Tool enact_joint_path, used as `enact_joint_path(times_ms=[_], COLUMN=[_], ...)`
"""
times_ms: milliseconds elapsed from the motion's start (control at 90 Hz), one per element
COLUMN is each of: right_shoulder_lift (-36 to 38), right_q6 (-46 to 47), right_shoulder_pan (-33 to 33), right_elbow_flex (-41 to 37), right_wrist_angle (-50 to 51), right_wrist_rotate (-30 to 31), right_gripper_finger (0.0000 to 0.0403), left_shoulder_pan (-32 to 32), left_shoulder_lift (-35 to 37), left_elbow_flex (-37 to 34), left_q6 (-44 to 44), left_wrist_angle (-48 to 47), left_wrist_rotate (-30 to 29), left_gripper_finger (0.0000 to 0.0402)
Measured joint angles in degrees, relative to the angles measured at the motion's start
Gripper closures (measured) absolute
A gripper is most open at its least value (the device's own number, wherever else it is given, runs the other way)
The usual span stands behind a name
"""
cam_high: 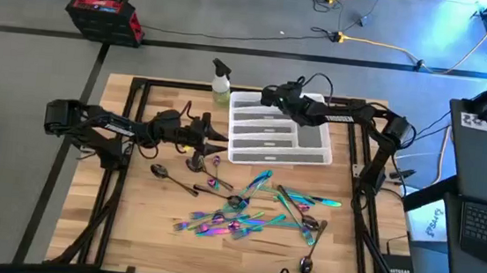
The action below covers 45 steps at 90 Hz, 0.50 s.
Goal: Sort silverware
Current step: Put the blue fork on the white silverware tray
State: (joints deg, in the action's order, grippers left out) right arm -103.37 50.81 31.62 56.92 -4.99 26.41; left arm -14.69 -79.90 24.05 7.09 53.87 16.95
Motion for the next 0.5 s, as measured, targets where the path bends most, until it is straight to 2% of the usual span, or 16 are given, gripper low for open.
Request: enact_joint_path(times_ms=[178, 500], right_shoulder_lift=[0.0, -0.1], right_q6=[-1.9, -4.9], right_shoulder_pan=[0.0, 0.0], right_elbow_flex=[0.0, -0.1], right_wrist_angle=[0.3, 1.2], right_wrist_rotate=[0.5, 2.0], right_gripper_finger=[0.0386, 0.0302], left_shoulder_pan=[0.5, 0.5], left_shoulder_lift=[0.0, 0.0], left_elbow_flex=[0.0, 0.0], left_q6=[0.0, -0.4], left_wrist_angle=[-1.2, -1.4], left_wrist_rotate=[0.0, 0.0], left_gripper_finger=[0.0263, 0.0263])
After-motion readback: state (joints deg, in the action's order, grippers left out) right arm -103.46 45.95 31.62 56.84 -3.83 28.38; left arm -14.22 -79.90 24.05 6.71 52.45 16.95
